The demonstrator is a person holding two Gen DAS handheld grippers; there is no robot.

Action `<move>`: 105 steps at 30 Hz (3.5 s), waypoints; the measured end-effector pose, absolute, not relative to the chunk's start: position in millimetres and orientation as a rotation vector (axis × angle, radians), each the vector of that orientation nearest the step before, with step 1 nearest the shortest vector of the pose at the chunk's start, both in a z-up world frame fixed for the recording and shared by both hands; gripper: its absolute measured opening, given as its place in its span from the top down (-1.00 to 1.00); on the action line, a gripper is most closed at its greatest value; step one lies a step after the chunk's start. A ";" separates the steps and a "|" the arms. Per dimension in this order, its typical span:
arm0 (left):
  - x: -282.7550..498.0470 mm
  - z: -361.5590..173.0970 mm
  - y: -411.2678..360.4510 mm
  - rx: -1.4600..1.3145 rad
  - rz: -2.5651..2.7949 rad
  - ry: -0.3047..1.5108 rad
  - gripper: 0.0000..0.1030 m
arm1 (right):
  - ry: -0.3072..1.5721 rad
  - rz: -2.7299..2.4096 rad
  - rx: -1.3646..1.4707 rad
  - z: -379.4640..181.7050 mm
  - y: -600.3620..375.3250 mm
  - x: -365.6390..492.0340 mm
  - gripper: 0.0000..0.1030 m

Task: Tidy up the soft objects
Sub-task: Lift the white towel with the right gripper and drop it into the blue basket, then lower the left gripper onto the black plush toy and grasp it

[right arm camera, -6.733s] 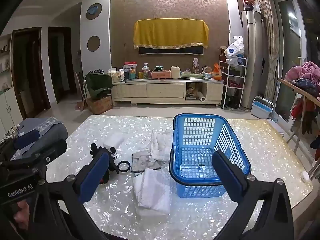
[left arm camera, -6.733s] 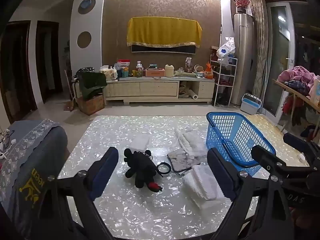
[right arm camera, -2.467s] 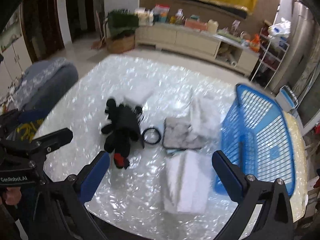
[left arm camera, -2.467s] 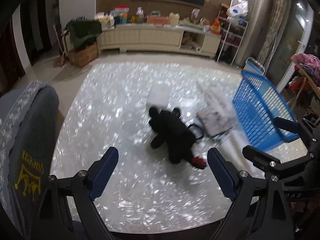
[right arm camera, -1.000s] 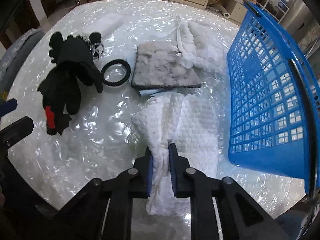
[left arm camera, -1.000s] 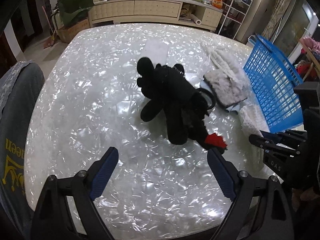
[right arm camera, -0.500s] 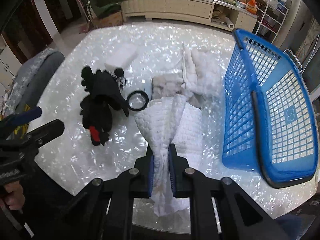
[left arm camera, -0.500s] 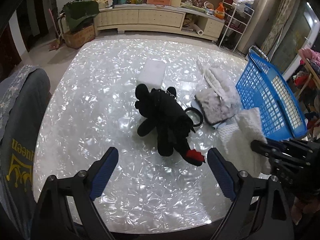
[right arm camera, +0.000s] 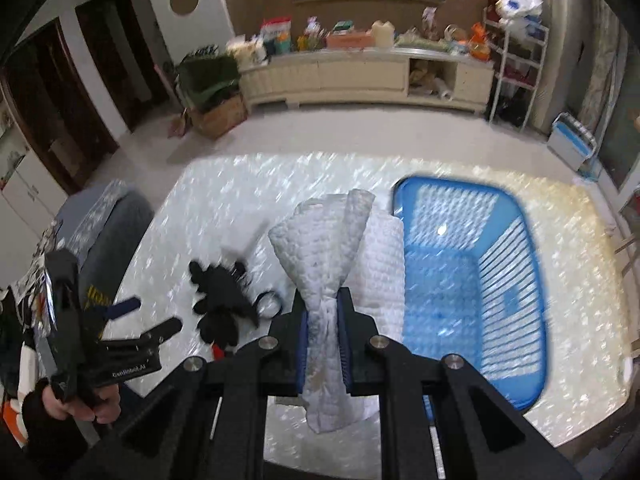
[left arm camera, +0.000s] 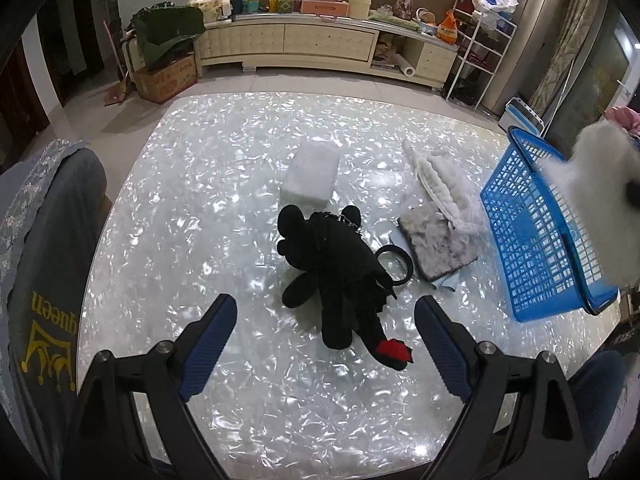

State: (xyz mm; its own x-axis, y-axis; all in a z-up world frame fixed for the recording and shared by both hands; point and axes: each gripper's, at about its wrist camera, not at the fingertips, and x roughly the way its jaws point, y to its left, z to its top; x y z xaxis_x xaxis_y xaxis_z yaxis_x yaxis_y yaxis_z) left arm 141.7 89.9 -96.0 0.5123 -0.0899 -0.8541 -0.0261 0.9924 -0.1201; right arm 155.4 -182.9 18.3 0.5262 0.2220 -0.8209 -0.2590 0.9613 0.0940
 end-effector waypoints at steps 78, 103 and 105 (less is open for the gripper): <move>132.2 -96.1 99.3 -0.099 -0.044 1.023 -0.74 | 0.945 0.322 -0.235 -60.2 -128.3 147.3 -0.98; 225.3 -205.1 83.6 -0.114 -0.140 1.231 -0.57 | 1.081 0.370 -0.358 -109.1 -82.9 196.0 -0.84; 224.8 -202.6 83.2 -0.114 -0.154 1.225 -0.24 | 1.088 0.369 -0.360 -110.0 -81.5 196.3 -0.84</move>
